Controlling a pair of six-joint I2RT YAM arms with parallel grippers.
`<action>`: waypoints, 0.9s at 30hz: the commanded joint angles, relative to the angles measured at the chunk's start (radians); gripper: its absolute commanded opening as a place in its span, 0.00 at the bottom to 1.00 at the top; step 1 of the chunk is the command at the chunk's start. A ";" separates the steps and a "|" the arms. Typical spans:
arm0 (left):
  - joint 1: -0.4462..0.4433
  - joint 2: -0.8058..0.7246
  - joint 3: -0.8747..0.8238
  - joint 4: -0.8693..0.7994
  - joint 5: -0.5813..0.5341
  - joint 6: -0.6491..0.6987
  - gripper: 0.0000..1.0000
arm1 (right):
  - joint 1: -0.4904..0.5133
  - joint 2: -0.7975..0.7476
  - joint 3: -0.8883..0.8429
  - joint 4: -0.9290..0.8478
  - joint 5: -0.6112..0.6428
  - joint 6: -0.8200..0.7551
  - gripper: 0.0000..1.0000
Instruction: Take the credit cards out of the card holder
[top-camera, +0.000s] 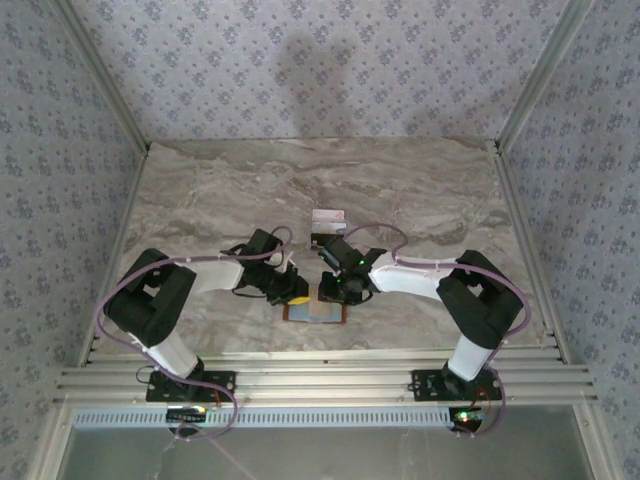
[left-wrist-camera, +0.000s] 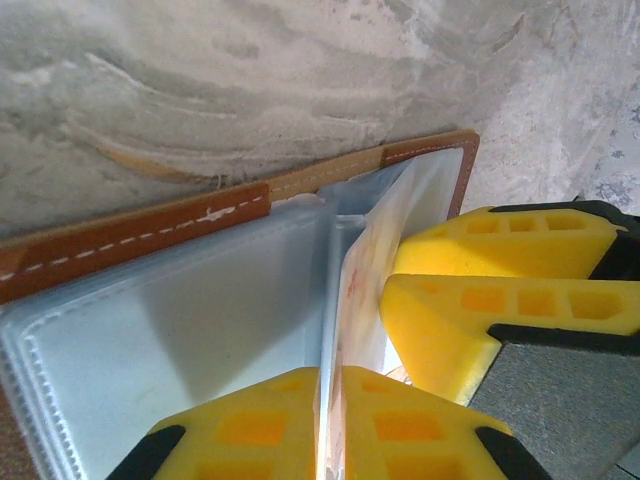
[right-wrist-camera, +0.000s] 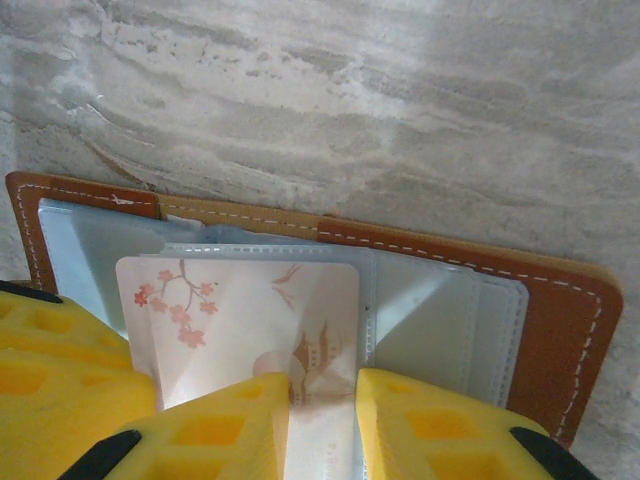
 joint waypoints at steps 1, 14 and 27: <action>0.003 0.020 -0.013 0.038 0.038 0.003 0.15 | -0.005 0.028 -0.010 -0.050 -0.004 0.010 0.27; 0.002 0.031 -0.015 0.042 0.044 0.016 0.02 | -0.010 -0.007 -0.016 -0.052 0.002 0.017 0.29; 0.015 0.009 -0.055 0.146 0.093 0.003 0.00 | -0.093 -0.124 -0.191 0.205 -0.140 0.064 0.37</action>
